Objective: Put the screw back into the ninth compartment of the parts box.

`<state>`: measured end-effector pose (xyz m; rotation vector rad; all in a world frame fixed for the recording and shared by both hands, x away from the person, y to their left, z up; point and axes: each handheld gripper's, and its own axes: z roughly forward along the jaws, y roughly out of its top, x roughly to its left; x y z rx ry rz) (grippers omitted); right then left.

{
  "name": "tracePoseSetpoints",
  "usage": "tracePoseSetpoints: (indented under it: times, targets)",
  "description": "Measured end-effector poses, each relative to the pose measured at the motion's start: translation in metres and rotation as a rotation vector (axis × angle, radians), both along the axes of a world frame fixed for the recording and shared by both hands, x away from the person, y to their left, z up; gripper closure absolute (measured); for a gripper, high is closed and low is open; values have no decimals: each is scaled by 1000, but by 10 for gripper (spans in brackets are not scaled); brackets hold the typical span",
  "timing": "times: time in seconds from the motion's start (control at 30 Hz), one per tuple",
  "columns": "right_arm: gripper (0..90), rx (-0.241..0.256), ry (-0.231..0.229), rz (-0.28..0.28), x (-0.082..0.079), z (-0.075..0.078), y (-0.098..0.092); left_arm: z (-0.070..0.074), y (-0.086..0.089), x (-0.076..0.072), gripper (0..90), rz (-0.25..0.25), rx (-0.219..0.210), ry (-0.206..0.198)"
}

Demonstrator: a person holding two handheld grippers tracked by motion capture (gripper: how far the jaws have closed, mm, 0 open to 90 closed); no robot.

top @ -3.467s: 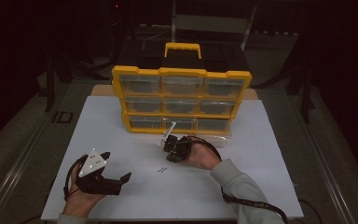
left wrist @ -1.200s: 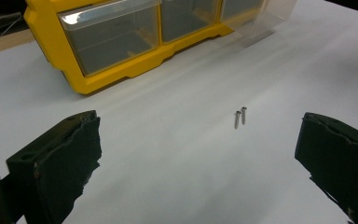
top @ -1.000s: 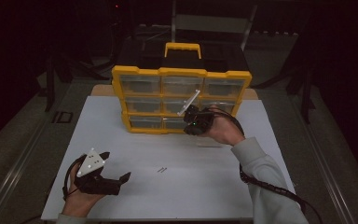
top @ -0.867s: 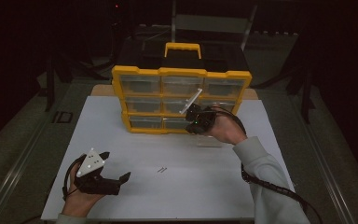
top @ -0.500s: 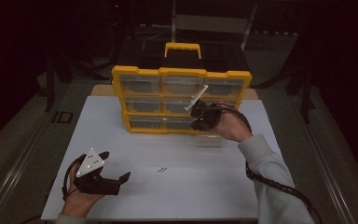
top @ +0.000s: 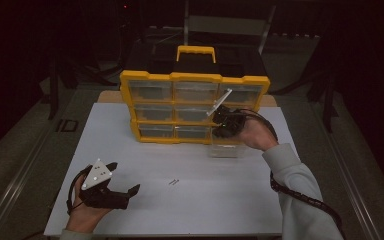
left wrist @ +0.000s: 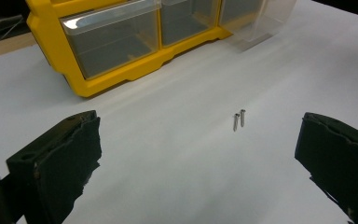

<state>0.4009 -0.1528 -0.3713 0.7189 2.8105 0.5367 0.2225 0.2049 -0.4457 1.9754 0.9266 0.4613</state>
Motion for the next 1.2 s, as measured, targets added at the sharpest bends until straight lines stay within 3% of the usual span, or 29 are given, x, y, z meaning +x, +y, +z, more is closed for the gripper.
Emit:
tracePoseSetpoints:
  times: [0.53, 1.13, 1.17, 1.2]
  targets:
    - [875, -6, -2, -53, 4, 1, -21, -1, 0, 0, 9, 1, -1, 1]
    - [866, -20, -7, -66, 6, -3, -32, -1, -1, 0, 10, -1, 1, 2]
    - [792, -19, -10, -68, 6, -4, -33, -1, 0, 0, 10, 0, 0, 2]
    - [653, -9, -8, -67, 6, -4, -33, -1, 0, 0, 10, 0, 0, 2]
